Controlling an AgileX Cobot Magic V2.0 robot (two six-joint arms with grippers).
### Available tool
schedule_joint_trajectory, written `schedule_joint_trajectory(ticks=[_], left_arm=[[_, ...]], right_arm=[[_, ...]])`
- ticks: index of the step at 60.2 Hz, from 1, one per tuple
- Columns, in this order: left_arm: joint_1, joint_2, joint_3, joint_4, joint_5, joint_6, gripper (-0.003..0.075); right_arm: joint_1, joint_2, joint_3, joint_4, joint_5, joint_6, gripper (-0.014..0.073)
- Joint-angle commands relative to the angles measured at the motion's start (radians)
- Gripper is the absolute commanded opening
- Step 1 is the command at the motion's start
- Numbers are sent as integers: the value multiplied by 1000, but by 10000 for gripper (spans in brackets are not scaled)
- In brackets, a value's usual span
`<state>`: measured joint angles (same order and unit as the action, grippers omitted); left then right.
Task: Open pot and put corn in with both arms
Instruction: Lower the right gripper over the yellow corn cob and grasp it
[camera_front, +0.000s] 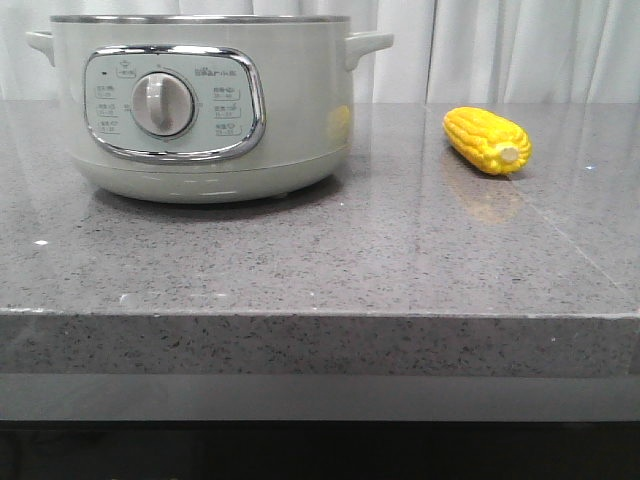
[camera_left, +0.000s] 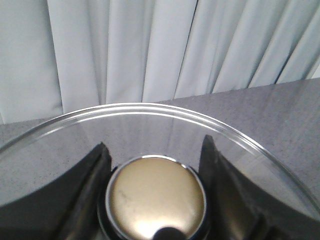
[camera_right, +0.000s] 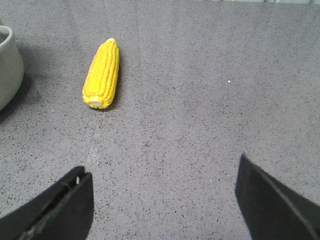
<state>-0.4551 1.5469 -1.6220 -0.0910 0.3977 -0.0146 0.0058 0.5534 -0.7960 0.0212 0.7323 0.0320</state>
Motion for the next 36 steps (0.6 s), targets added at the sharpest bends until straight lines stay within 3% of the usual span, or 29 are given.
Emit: schedule_joint_trajectory(ticks=[1, 10, 19, 36], left_arm=[[-4, -122, -57, 31, -21, -13, 231], [-4, -241, -55, 161, 147, -13, 231], [-2, -363, -6, 169, 299, -13, 231], [-2, -658, 329, 175, 262, -18, 231]], right_arm=[[-2, 10, -29, 8, -57, -11, 592], [-2, 19, -29, 32, -31, -11, 592], [3, 65, -32, 100, -32, -64, 592], [23, 240, -109, 320, -8, -264, 592]])
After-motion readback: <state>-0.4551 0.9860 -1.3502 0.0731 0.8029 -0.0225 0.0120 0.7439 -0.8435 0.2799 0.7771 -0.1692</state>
